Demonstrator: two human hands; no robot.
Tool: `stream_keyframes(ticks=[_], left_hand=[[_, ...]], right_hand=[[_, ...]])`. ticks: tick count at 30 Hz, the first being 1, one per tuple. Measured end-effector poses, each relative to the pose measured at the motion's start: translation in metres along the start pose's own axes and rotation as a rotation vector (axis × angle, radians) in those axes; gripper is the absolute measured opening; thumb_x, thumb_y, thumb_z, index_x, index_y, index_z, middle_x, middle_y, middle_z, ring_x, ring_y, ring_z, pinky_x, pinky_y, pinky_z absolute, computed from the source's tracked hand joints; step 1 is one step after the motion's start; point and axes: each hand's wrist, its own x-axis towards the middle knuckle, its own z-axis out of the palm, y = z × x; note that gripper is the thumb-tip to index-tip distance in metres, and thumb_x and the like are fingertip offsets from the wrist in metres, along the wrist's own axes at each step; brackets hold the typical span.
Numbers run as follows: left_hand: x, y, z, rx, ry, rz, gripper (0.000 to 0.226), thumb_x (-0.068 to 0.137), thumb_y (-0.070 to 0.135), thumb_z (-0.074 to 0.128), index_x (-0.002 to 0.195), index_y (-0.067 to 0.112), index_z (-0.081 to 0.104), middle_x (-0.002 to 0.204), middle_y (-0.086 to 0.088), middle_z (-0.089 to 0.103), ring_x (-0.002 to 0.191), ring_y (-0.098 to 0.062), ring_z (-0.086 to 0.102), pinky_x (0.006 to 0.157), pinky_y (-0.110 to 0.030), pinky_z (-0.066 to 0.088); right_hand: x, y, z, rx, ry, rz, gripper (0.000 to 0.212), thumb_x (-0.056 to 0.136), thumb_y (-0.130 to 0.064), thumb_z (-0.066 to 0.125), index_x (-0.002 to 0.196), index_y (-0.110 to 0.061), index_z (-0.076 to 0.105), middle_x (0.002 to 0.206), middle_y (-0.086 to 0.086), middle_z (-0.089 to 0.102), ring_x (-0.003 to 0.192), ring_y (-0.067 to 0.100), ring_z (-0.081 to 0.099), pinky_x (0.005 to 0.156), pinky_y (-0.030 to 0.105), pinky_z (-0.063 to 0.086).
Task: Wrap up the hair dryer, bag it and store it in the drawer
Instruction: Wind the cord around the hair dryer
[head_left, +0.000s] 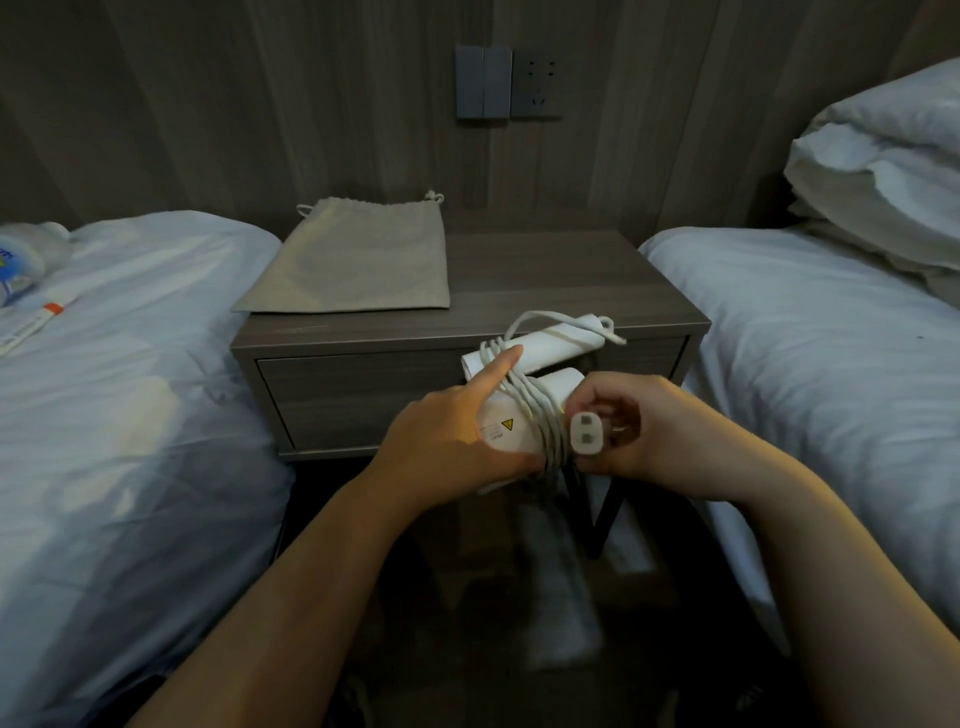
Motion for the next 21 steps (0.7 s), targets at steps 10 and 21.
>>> stream_keyframes(ticks=[10, 21], left_hand=[[0.0008, -0.0016, 0.0016, 0.054, -0.1, 0.025, 0.099, 0.064, 0.061, 0.071, 0.137, 0.061, 0.005, 0.125, 0.005, 0.058, 0.101, -0.013, 0.057, 0.089, -0.032, 0.049], [0.0007, -0.008, 0.0054, 0.294, -0.104, 0.138, 0.099, 0.069, 0.065, 0.063, 0.14, 0.054, -0.004, 0.131, 0.001, 0.053, 0.108, -0.016, 0.054, 0.085, -0.031, 0.044]], right_hand=[[-0.0023, -0.0068, -0.0019, -0.085, 0.038, -0.008, 0.039, 0.064, -0.01, 0.082, 0.09, -0.032, 0.063, 0.086, 0.003, 0.068, 0.07, 0.019, 0.064, 0.065, 0.028, 0.055], [0.0044, 0.0024, 0.003, -0.395, 0.125, 0.087, 0.022, 0.064, -0.026, 0.082, 0.083, -0.026, 0.071, 0.067, -0.011, 0.056, 0.063, -0.001, 0.055, 0.058, 0.007, 0.041]])
